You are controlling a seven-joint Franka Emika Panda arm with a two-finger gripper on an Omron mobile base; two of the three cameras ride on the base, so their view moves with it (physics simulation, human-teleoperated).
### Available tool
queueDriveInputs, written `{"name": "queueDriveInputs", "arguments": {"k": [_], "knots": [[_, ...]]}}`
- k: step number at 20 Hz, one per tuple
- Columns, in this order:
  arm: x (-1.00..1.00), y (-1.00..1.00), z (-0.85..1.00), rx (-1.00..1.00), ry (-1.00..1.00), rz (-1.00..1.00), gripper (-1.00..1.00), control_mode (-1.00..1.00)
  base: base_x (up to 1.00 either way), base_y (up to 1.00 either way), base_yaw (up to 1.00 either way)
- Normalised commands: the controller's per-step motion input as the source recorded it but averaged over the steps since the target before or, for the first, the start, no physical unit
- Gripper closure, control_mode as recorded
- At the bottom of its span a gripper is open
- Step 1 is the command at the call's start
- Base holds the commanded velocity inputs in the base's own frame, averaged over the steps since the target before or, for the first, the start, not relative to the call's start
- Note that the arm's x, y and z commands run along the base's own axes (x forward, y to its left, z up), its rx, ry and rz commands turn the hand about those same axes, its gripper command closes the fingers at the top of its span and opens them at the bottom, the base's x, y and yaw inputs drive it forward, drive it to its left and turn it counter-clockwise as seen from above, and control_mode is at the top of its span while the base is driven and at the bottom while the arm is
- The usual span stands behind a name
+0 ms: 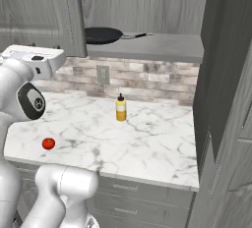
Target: Pick the pan from the cabinet and place it on the stove. Then turn on the stove burner for the pan.
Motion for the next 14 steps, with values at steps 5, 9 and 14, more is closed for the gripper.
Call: {"name": "queueDriveInputs", "arguments": {"k": [5,9,14], "knots": [[0.46,0.00,0.22,0.00,0.02,0.01,-1.00,-1.00,0.00,0.00,0.00],[0.49,0.00,0.09,0.00,0.06,0.00,-1.00,-1.00,0.00,0.00,0.00],[0.48,0.02,0.02,0.00,0.05,0.00,-1.00,-1.00,0.00,0.00,0.00]]}}
